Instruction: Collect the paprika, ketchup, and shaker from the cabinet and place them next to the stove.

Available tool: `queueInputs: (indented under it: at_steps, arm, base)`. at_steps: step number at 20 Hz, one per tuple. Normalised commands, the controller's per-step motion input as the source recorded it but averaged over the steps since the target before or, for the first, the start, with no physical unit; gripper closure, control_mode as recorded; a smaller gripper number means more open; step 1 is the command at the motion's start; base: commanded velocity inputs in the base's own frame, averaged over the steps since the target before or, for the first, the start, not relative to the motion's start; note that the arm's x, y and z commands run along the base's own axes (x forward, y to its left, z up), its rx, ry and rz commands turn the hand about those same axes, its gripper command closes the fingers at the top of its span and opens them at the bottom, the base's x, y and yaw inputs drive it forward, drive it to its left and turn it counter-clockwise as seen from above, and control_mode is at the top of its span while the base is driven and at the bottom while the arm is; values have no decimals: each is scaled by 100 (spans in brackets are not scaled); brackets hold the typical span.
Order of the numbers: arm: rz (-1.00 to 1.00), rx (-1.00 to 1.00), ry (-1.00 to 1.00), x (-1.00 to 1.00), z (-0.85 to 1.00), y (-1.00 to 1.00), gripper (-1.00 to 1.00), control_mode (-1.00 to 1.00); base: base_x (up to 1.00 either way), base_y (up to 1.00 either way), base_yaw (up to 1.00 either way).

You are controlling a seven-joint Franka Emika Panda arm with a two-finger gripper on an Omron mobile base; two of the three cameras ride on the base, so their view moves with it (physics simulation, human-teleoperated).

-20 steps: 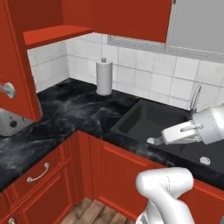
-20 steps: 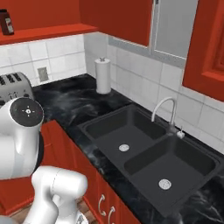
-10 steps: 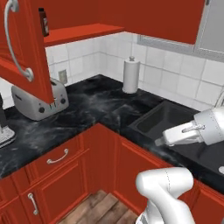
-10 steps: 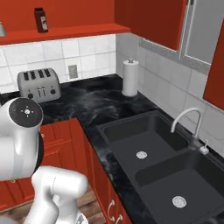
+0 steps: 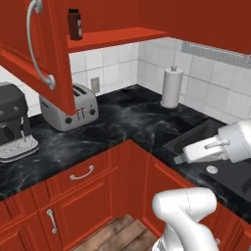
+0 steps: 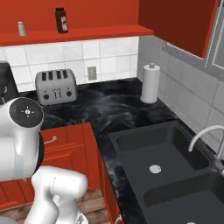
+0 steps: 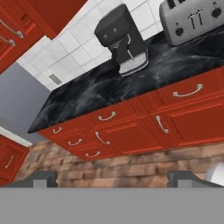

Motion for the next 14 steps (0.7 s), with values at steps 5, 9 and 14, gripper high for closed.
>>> queueInputs:
  at_steps: [5,9,14]
  arm:
    - [0,0,0,0,0,0,-100,100]
    - [0,0,0,0,0,0,-100,100]
    - [0,0,0,0,0,0,-100,100]
  base:
    - [100,0,28]
    - [90,0,17]
    - [51,0,-4]
